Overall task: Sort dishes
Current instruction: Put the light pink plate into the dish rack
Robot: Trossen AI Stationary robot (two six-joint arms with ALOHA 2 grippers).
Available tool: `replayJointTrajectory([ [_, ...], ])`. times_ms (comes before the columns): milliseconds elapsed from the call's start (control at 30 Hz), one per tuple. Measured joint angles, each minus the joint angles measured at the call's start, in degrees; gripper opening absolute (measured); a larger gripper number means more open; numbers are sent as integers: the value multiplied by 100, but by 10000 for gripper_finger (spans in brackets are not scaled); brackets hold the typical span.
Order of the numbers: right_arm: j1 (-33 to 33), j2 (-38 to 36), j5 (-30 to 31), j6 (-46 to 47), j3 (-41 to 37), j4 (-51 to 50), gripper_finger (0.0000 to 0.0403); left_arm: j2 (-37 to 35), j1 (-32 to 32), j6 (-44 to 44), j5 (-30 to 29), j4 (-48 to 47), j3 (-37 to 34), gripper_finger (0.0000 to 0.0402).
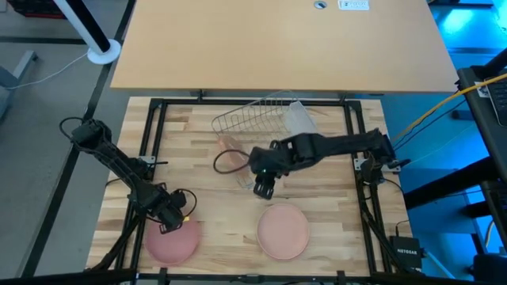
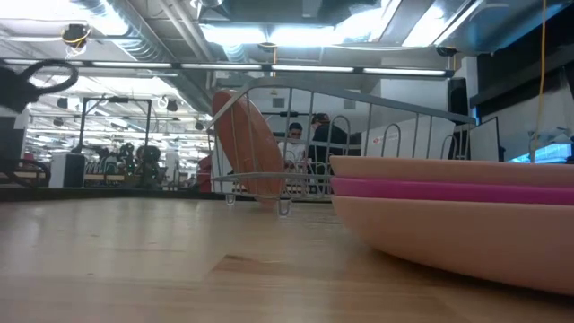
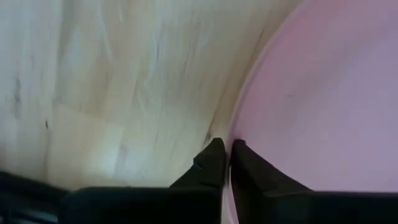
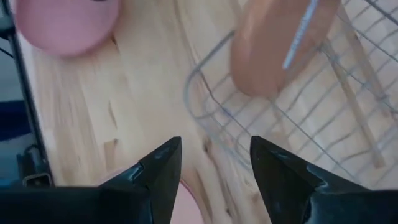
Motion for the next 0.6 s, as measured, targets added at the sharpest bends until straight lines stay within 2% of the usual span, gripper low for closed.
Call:
replayJointTrajectory([
  [267, 539, -13, 751, 222, 0, 69, 197, 15, 3, 340, -774, -449, 754, 1],
  [600, 1335, -17, 2127, 601, 0, 112, 197, 0, -278, 182, -2801, -1339, 2077, 1],
])
